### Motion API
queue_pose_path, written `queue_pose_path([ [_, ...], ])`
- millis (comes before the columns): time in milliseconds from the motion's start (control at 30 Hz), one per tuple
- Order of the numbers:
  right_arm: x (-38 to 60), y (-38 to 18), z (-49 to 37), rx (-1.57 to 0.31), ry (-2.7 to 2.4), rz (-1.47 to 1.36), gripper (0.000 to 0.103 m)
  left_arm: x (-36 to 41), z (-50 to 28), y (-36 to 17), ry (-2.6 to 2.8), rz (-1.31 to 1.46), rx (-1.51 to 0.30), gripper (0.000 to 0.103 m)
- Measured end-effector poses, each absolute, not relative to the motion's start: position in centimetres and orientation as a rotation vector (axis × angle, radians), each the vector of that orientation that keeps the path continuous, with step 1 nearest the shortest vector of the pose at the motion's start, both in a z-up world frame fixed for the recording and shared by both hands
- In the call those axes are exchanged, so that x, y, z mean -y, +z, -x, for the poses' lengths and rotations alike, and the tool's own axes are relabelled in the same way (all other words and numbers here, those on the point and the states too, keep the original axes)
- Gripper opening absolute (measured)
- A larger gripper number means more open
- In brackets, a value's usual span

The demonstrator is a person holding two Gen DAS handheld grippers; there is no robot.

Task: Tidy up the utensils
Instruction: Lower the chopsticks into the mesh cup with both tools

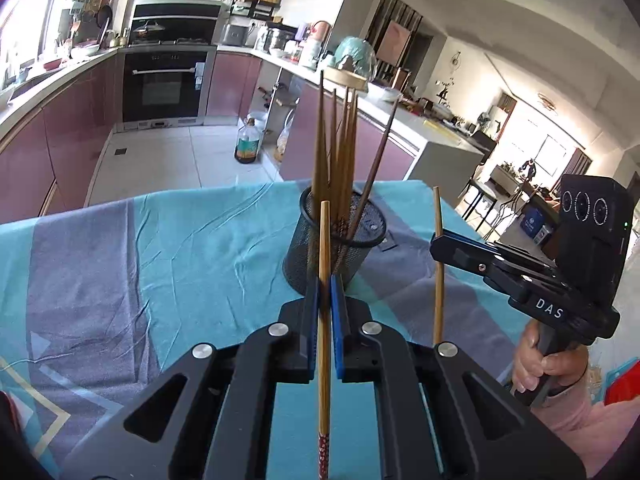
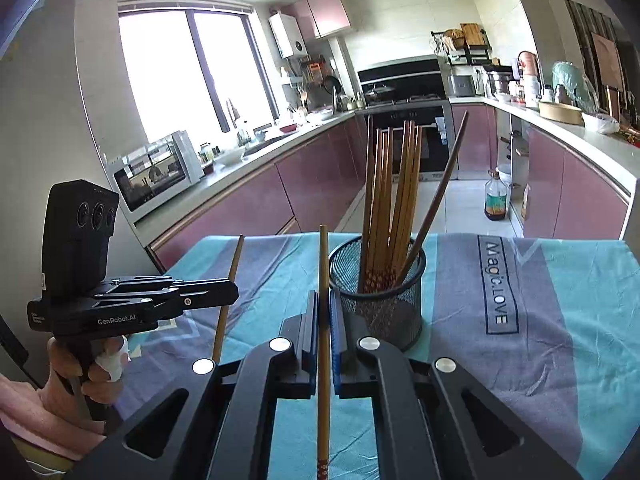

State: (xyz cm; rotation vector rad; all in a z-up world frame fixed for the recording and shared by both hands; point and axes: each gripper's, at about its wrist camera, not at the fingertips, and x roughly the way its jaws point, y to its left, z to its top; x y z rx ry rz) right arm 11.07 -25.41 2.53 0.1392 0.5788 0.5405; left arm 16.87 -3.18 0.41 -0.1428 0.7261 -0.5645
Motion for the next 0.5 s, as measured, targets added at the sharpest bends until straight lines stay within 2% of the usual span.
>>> queue_pose_path([
  [500, 25.6, 6.6, -10.4, -0.45, 0.543, -0.129, 0.004, 2.6, -15.0, 4.5, -0.594, 0.194, -0.614, 0.007],
])
